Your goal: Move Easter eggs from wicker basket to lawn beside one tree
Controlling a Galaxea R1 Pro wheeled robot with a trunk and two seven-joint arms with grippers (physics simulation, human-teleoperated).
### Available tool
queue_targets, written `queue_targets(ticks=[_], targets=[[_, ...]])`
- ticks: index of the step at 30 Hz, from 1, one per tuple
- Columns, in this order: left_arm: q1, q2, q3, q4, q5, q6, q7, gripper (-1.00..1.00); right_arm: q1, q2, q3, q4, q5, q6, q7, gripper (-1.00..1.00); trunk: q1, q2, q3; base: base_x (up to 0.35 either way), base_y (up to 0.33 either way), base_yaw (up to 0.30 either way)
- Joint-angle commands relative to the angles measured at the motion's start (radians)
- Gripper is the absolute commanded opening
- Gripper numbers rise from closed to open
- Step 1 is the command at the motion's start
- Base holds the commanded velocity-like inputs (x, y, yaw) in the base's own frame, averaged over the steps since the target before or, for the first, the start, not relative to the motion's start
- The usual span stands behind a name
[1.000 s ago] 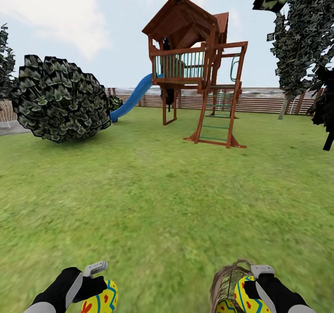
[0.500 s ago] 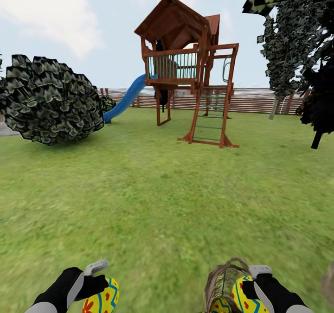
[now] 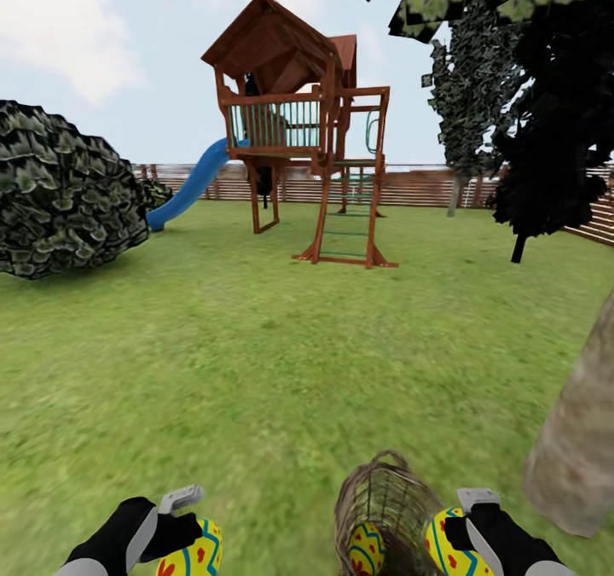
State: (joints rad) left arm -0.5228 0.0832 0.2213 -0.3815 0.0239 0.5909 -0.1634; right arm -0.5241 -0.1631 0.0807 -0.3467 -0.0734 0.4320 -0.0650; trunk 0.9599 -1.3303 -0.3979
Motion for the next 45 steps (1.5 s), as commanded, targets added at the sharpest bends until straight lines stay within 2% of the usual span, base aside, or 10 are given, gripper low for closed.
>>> queue_targets(ticks=[1,7,16,21,24,45], targets=[[0.000,-0.001,0.006,-0.002,0.002,0.007,-0.002,-1.00,-0.001,-0.001,0.008,-0.001,-0.008,0.005,-0.005,-1.00,0.000,-0.001,-0.001,-0.009,-0.320,-0.244],[0.000,-0.007,0.006,-0.001,0.002,0.007,-0.002,-1.00,-0.001,-0.001,0.008,-0.001,-0.008,0.005,-0.006,-1.00,0.000,-0.001,-0.001,-0.005,-0.324,-0.220],[0.000,-0.010,0.004,0.007,0.002,0.007,-0.002,-1.00,-0.001,0.000,0.008,-0.001,-0.007,0.005,-0.007,-1.00,0.000,-0.001,-0.001,-0.218,-0.258,-0.009],[0.000,-0.021,0.004,0.007,0.002,0.005,-0.002,-1.00,-0.001,0.000,0.008,-0.001,-0.008,0.005,-0.008,-1.00,0.000,-0.001,-0.001,-0.119,-0.302,0.000],[0.000,-0.029,0.004,0.008,-0.003,-0.020,-0.002,-1.00,-0.001,0.000,0.008,-0.001,-0.007,0.005,-0.008,-1.00,0.000,-0.001,-0.001,-0.007,-0.328,0.000],[0.000,-0.028,0.004,0.008,-0.002,-0.023,-0.002,-1.00,-0.001,-0.003,0.006,-0.003,-0.007,0.005,-0.009,-1.00,0.000,-0.001,-0.001,0.000,-0.330,0.000]])
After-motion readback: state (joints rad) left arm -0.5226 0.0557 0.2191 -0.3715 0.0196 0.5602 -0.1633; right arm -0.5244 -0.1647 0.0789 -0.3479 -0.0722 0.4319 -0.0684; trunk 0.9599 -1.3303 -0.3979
